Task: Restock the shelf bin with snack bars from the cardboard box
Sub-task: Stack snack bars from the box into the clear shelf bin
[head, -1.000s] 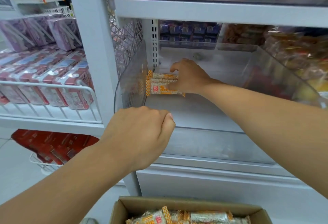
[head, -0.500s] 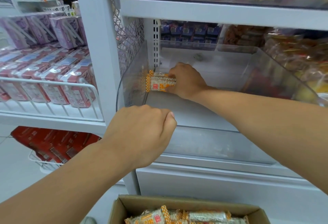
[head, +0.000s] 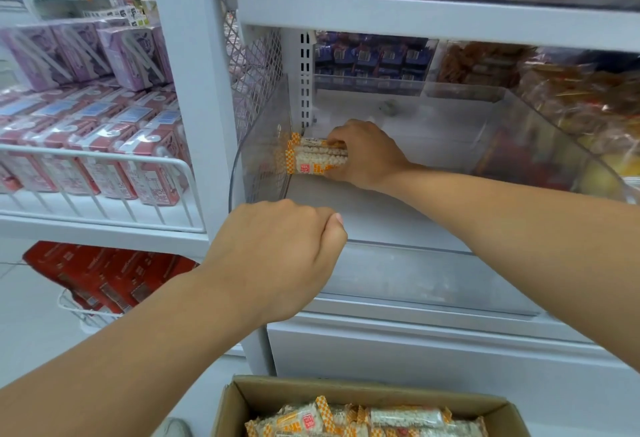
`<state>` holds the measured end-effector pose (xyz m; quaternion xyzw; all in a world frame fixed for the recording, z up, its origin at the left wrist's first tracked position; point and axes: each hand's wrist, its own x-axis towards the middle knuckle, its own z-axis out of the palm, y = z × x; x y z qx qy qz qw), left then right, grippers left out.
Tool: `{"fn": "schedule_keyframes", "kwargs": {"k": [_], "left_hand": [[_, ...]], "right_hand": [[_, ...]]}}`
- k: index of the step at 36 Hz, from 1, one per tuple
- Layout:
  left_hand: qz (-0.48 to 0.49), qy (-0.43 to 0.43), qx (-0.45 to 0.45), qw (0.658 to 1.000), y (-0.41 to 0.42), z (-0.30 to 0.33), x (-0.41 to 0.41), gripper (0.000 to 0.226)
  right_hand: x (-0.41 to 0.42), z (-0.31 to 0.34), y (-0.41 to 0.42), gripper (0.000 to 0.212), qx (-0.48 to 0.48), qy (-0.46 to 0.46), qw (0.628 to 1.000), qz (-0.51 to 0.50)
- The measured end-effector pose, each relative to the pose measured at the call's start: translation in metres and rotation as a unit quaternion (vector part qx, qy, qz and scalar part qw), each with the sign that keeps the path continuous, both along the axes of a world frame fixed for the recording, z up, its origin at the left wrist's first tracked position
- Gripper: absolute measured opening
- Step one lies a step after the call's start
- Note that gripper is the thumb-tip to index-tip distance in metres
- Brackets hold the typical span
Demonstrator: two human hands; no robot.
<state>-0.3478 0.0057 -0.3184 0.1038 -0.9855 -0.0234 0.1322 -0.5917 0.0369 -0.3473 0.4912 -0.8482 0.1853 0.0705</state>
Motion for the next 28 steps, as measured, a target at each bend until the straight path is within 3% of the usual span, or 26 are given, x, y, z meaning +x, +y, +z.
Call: {"fn": "schedule_keyframes", "kwargs": {"k": [4,10,17,28], "left_hand": [[-0.002,-0.003,0.001,1.0,0.001,0.001,0.0,0.061],[-0.003,-0.003,0.004,1.0,0.0,0.001,0.001,0.061],[-0.01,0.006,0.0,1.0,0.0,0.0,0.0,0.06],[-0.007,0.005,0.007,1.0,0.0,0.0,0.001,0.058]], "right_hand": [[-0.001,0.001,0.001,0.061,-0.003,-0.008,1.0,0.004],[-0.013,0.004,-0.003,0.047,-0.047,-0.036,0.998,-0.007],[-0.02,0.0,-0.005,0.047,-0.059,-0.042,0.997,-0.007],[-0.017,0.005,-0.001,0.058,-0.046,-0.039,0.998,0.011]]}}
